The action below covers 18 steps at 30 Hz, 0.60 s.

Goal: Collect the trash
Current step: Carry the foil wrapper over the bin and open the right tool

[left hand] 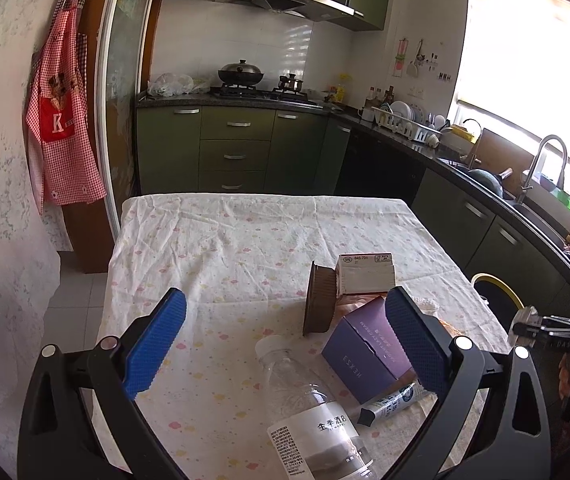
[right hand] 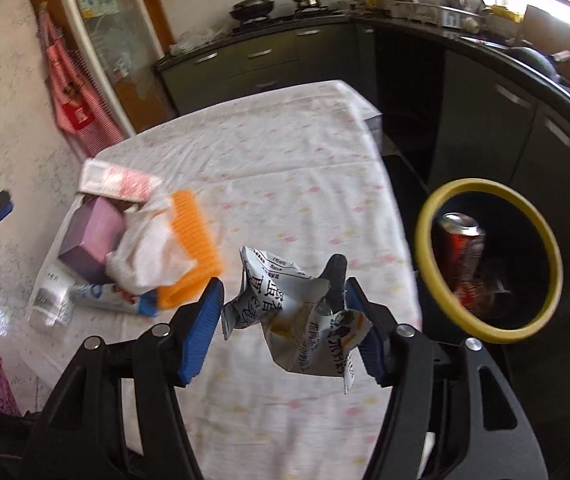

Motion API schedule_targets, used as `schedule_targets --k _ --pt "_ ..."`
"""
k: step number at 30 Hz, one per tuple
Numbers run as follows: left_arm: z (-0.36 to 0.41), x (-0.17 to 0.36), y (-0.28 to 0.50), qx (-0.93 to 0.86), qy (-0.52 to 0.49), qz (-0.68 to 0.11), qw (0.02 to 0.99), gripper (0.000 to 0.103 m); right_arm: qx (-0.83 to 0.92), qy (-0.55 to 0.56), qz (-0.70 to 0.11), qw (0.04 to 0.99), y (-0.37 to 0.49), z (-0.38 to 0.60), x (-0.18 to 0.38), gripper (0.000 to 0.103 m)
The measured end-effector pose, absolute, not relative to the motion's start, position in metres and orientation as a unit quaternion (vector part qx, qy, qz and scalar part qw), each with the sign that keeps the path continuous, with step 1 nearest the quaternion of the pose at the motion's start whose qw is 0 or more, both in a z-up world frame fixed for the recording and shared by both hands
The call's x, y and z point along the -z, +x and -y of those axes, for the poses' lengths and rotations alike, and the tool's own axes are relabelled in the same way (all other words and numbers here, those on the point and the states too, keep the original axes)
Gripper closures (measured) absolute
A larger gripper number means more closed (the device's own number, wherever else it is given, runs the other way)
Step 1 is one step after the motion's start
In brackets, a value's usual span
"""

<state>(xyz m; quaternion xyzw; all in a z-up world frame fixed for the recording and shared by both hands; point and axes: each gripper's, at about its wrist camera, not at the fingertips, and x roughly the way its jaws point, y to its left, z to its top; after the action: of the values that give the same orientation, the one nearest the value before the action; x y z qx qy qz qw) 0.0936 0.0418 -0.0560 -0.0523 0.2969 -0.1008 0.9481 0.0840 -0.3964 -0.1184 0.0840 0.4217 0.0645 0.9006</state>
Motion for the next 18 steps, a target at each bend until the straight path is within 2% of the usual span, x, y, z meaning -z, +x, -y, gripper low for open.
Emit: schedule_targets --k 11,12,15,18 --pt "-0.027 0.053 0.095 0.098 -0.036 -0.304 0.947 0.005 0.108 0.106 -0.43 0.89 0.129 0.534 0.145 0.042" --pt "-0.026 0.052 0.096 0.097 -0.033 -0.305 0.947 0.005 0.114 0.106 -0.432 0.888 0.135 0.54 0.15 0.04" --pt "-0.022 0.05 0.096 0.096 -0.028 -0.306 0.947 0.005 0.133 0.102 -0.438 0.883 0.148 0.556 0.161 0.025" --pt "-0.019 0.05 0.097 0.096 -0.022 -0.307 0.946 0.005 0.155 0.102 -0.426 0.885 0.149 0.565 0.162 0.025"
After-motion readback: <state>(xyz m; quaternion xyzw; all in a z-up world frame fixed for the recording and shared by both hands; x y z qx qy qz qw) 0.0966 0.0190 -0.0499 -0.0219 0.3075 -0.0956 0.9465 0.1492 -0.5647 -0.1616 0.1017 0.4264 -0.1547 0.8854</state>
